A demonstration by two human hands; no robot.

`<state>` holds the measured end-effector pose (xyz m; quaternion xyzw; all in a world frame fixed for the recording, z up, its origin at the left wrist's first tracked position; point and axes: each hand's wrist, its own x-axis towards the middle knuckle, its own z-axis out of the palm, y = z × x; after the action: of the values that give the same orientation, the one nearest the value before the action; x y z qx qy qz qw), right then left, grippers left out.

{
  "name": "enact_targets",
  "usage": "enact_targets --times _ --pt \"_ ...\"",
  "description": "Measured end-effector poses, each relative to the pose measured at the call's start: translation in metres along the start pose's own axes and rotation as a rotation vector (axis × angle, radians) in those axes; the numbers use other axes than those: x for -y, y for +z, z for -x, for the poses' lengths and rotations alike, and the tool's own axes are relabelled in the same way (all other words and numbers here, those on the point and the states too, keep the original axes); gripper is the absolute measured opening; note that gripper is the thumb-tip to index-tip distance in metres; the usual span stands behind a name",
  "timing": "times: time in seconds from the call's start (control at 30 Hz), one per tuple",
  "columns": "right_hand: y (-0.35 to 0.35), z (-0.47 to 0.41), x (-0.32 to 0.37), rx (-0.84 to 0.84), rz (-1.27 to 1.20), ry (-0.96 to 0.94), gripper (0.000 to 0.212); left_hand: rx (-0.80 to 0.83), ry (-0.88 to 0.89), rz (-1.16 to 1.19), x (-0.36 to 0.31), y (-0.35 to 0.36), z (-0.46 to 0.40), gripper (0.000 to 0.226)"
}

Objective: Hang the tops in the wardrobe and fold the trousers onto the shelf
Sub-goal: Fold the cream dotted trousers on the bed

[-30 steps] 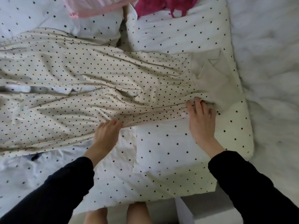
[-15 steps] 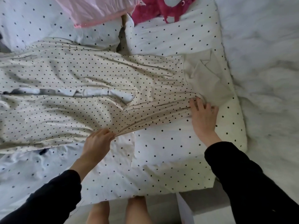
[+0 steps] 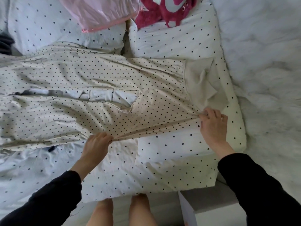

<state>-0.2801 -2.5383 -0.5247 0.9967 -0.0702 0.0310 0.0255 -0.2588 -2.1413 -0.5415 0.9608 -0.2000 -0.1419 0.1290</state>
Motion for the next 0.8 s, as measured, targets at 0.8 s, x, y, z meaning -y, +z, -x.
enact_targets --times 0.8 --pt "0.027 -0.241 0.025 -0.019 0.026 0.281 0.025 -0.395 -0.412 0.327 0.102 -0.104 -0.281 0.023"
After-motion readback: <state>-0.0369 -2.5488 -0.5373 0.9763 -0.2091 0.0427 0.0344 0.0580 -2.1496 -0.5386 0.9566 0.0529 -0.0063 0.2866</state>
